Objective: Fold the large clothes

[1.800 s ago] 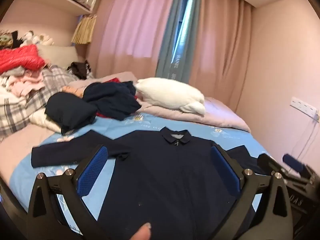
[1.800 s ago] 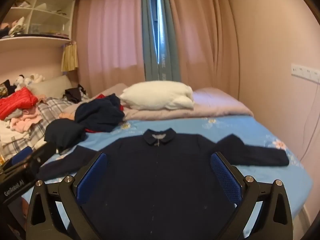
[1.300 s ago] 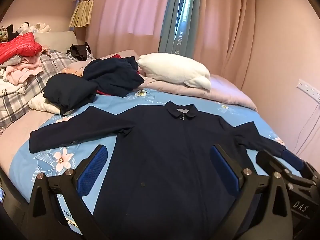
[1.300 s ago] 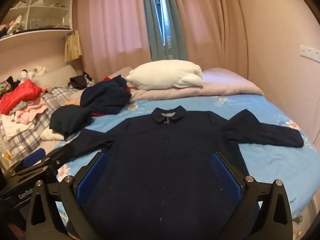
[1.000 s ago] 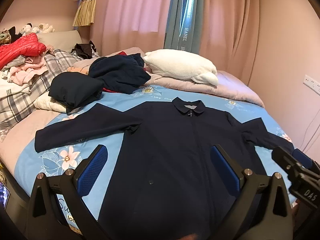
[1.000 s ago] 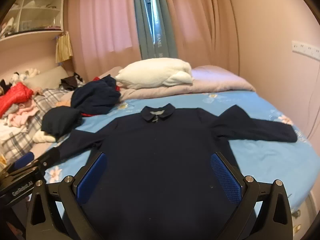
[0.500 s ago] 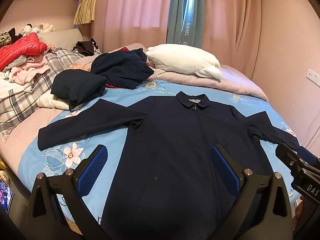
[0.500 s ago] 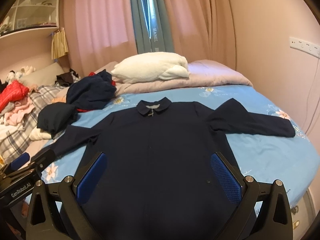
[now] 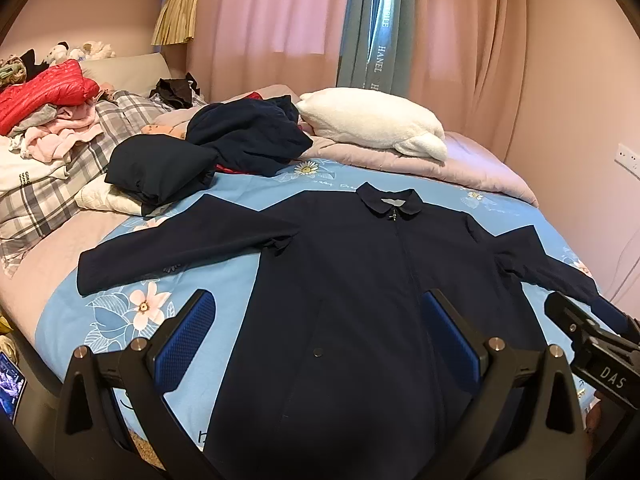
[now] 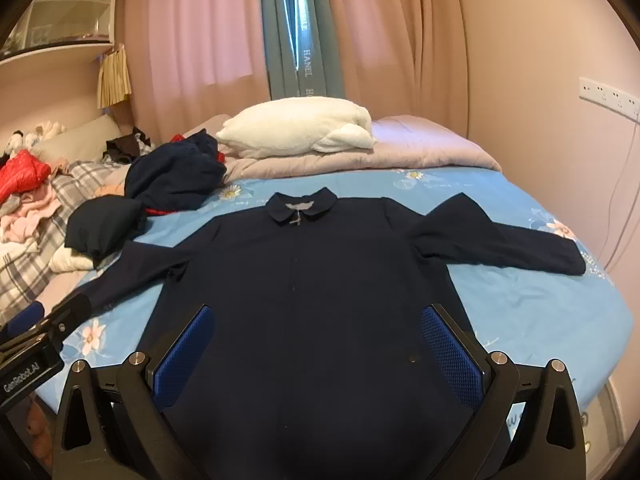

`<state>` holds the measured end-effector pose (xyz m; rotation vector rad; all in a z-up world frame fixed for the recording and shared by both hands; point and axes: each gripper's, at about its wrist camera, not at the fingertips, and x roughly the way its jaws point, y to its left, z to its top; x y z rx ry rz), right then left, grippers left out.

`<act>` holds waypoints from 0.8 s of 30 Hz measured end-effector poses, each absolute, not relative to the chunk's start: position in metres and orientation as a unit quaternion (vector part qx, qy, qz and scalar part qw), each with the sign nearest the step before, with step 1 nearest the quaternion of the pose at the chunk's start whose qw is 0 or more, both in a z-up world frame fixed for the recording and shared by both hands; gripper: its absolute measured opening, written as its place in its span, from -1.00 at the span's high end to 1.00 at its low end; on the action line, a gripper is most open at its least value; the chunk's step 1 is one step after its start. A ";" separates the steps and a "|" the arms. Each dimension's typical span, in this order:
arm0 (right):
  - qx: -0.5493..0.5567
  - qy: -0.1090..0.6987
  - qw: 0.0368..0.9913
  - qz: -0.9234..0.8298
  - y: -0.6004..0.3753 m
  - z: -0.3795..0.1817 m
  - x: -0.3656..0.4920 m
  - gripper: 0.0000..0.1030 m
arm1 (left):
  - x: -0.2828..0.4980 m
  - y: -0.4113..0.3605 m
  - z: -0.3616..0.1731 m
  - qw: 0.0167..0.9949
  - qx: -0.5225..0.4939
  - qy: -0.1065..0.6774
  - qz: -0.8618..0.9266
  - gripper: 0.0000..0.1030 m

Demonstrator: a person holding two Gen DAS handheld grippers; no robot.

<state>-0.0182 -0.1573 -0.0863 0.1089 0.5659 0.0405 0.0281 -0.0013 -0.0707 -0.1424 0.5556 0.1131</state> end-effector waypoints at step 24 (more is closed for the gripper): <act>0.037 0.277 0.960 0.036 -0.147 -0.080 -0.011 -0.99 | 0.028 0.010 -0.070 0.957 -0.082 0.272 0.065 -0.99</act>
